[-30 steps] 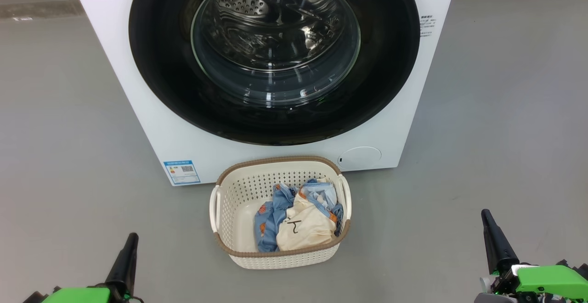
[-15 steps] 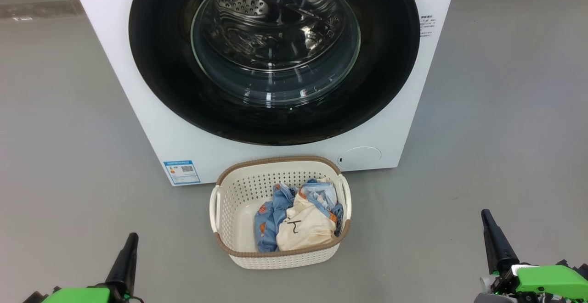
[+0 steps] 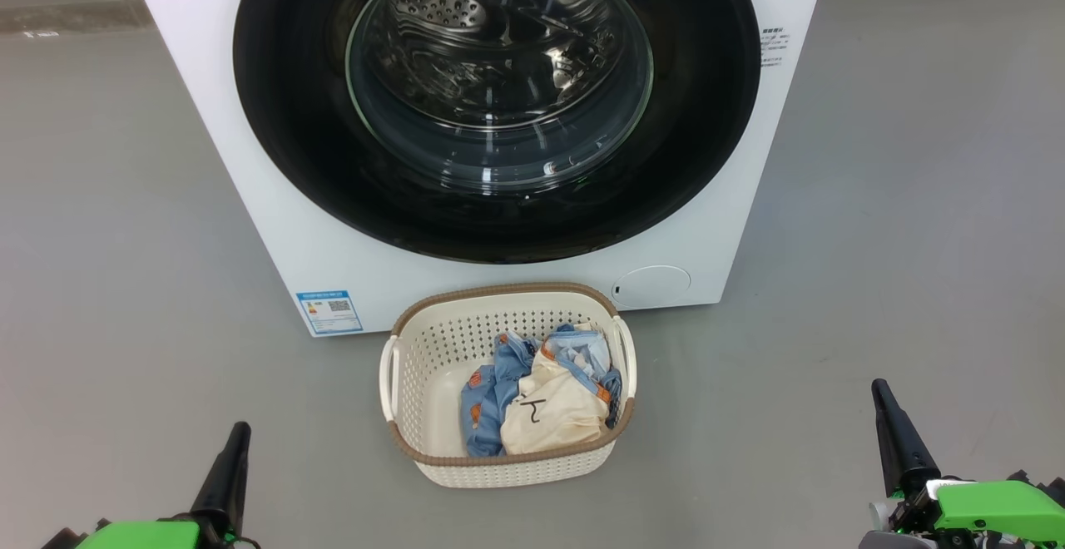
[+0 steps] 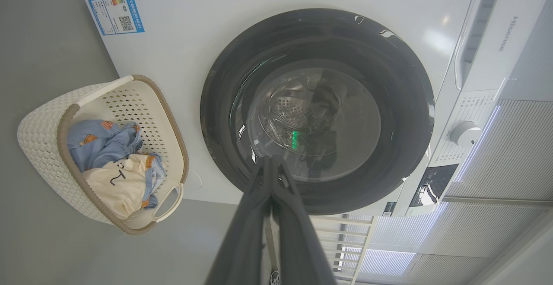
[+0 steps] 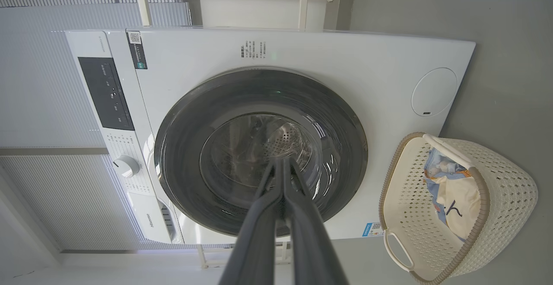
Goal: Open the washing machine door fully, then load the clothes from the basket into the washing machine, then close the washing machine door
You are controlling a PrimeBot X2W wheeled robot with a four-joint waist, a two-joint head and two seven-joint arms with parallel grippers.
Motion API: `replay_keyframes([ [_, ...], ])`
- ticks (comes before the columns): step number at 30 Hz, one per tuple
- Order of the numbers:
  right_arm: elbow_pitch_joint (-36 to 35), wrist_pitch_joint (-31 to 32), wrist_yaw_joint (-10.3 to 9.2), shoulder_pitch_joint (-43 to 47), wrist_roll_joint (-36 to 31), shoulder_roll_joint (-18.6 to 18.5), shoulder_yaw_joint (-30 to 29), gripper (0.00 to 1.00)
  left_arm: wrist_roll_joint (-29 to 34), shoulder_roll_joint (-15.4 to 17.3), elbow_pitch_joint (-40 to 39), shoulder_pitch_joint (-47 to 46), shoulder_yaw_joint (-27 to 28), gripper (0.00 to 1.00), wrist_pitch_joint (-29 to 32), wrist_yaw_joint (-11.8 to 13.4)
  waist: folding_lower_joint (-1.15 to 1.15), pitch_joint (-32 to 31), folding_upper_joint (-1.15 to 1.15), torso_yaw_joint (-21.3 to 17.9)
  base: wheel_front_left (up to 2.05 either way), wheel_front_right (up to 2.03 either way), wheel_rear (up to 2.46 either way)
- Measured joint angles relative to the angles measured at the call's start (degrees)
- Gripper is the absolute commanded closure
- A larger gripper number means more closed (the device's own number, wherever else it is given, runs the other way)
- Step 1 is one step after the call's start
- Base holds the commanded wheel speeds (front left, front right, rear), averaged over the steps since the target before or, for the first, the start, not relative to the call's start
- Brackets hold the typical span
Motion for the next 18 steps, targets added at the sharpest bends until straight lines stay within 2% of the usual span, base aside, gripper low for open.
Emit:
replay_keyframes([
  [18, 0.00, 0.00, 0.00, 0.00, 0.00, 0.00, 0.00, 1.00, 0.00, 0.00, 0.00, 0.00, 0.00, 1.00, 0.00, 0.00, 0.00, 0.00, 0.00, 0.00, 0.00, 0.00, 0.00],
])
